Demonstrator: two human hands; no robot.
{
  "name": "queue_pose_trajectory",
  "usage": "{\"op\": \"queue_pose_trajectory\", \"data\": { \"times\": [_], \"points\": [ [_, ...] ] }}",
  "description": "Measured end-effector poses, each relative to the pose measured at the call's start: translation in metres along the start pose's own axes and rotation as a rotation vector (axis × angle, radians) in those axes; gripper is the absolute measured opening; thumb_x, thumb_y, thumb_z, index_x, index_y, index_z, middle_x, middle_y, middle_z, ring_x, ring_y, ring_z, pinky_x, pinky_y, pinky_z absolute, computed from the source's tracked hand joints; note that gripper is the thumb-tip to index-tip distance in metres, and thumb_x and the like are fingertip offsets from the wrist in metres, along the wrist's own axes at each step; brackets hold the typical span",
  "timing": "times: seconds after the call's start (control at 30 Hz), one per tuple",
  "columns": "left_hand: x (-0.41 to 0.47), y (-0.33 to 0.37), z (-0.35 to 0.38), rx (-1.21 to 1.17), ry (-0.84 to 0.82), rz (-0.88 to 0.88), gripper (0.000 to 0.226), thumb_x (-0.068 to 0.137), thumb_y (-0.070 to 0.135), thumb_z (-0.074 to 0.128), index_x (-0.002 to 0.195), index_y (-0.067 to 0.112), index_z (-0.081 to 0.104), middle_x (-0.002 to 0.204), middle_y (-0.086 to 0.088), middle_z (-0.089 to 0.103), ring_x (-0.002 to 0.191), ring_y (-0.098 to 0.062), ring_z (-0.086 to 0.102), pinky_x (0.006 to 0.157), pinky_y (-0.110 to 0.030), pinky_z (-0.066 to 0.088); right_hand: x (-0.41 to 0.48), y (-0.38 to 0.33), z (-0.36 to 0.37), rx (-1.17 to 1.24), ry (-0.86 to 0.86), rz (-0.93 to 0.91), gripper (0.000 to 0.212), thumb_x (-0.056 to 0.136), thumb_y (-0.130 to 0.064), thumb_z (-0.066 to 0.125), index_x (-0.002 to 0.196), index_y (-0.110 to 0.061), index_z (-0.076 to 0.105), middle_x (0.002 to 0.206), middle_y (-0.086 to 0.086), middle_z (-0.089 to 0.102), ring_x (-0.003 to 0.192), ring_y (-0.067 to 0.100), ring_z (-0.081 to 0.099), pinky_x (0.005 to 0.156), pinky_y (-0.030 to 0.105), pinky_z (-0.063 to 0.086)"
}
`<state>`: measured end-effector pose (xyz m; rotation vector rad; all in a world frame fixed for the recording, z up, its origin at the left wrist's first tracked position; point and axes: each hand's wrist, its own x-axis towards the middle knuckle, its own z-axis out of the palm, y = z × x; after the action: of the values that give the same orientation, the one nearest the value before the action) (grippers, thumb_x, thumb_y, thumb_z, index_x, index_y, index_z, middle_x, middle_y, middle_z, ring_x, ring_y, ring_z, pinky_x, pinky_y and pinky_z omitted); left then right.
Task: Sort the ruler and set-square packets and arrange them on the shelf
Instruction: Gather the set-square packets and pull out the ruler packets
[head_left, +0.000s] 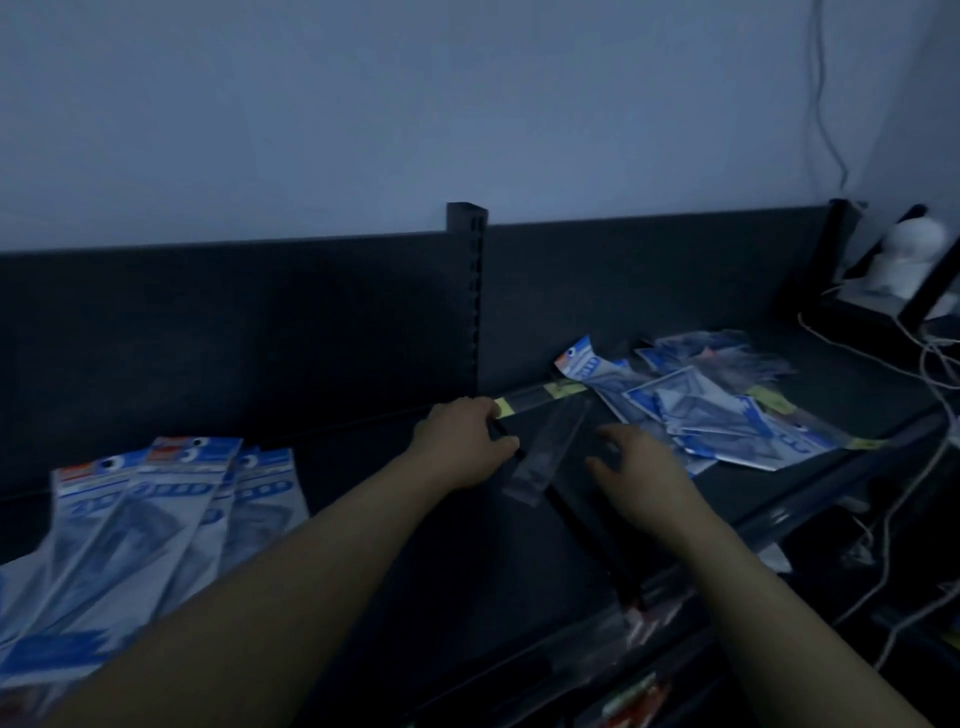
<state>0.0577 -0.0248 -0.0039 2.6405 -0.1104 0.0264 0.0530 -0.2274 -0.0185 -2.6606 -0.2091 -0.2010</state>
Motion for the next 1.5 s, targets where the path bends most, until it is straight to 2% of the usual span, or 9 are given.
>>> {"op": "queue_pose_trajectory", "data": {
  "times": [0.2,0.4,0.53,0.67,0.83,1.03,1.13,1.33,1.5],
  "points": [
    [0.073,0.025,0.038,0.247,-0.166,-0.005,0.082,0.082,0.061,0.057,0.148,0.022,0.028,0.154,-0.005,0.03,0.14,-0.029,0.028,0.112,-0.04,0.028,0.028,0.064,-0.025,-0.046,-0.03,0.13,0.033,0.092,-0.018,0.053,0.119,0.001,0.058,0.125,0.019,0.057,0.112,0.033,0.055,0.091,0.038,0.045],
    [0.118,0.022,0.068,0.309,-0.254,-0.089,0.095,0.081,0.078,0.039,0.154,0.028,0.003,0.162,-0.005,-0.002,0.148,-0.03,0.001,0.12,-0.041,0.008,0.049,0.119,-0.031,-0.184,-0.111,0.096,0.031,0.096,-0.031,0.047,0.121,-0.015,0.056,0.13,0.007,0.053,0.117,0.027,0.051,0.096,0.038,0.042],
    [0.133,0.022,0.077,0.269,-0.163,-0.092,0.089,0.083,0.074,0.041,0.152,0.023,0.02,0.159,-0.01,0.019,0.144,-0.03,0.021,0.116,-0.038,0.023,0.06,0.144,-0.036,-0.213,-0.071,0.107,0.026,0.096,-0.034,0.042,0.113,-0.018,0.056,0.12,0.001,0.053,0.114,0.025,0.051,0.091,0.04,0.041],
    [0.138,0.027,0.074,0.137,0.038,-0.045,0.058,0.081,0.051,0.067,0.122,0.012,0.057,0.124,-0.011,0.057,0.11,-0.029,0.055,0.091,-0.034,0.046,0.065,0.155,-0.042,-0.155,-0.033,0.084,0.03,0.095,-0.028,0.05,0.117,-0.012,0.06,0.105,0.002,0.056,0.103,0.024,0.055,0.082,0.033,0.041],
    [0.14,0.044,0.067,0.048,-0.071,-0.194,0.043,0.071,0.043,0.078,0.089,0.008,0.062,0.09,-0.008,0.064,0.084,-0.023,0.062,0.053,-0.028,0.041,0.061,0.153,-0.042,-0.035,-0.03,0.069,0.033,0.095,-0.022,0.052,0.123,-0.007,0.059,0.113,0.009,0.057,0.104,0.024,0.054,0.082,0.029,0.039],
    [0.122,0.059,0.062,-0.032,-0.26,-0.267,0.047,0.075,0.039,0.078,0.101,0.002,0.065,0.094,-0.008,0.064,0.082,-0.02,0.06,0.056,-0.024,0.043,0.056,0.153,-0.039,-0.029,-0.02,0.036,0.034,0.096,-0.024,0.053,0.127,-0.012,0.058,0.139,0.012,0.047,0.127,0.024,0.044,0.101,0.031,0.034],
    [0.1,0.061,0.052,-0.211,-0.302,-0.262,0.028,0.082,0.035,0.073,0.081,0.009,0.064,0.079,-0.003,0.063,0.068,-0.014,0.058,0.051,-0.022,0.042,0.054,0.153,-0.038,0.02,-0.043,-0.015,0.037,0.088,-0.029,0.064,0.124,-0.02,0.062,0.149,0.007,0.038,0.136,0.02,0.036,0.111,0.033,0.03],
    [0.055,0.059,0.028,-0.639,-0.363,-0.242,0.026,0.086,0.03,0.068,0.07,0.011,0.062,0.055,0.001,0.062,0.042,-0.008,0.054,0.044,-0.017,0.041,0.053,0.151,-0.033,0.106,-0.124,-0.059,0.037,0.088,-0.027,0.066,0.125,-0.026,0.061,0.153,0.002,0.03,0.141,0.018,0.027,0.114,0.034,0.028],
    [0.035,0.067,0.018,-0.658,-0.347,-0.245,0.027,0.087,0.03,0.066,0.08,0.005,0.067,0.057,-0.002,0.066,0.042,-0.009,0.057,0.043,-0.016,0.042,0.054,0.154,-0.029,0.09,-0.134,-0.064,0.036,0.09,-0.028,0.063,0.126,-0.025,0.061,0.155,0.003,0.027,0.141,0.019,0.025,0.116,0.033,0.023]
  ]
}}
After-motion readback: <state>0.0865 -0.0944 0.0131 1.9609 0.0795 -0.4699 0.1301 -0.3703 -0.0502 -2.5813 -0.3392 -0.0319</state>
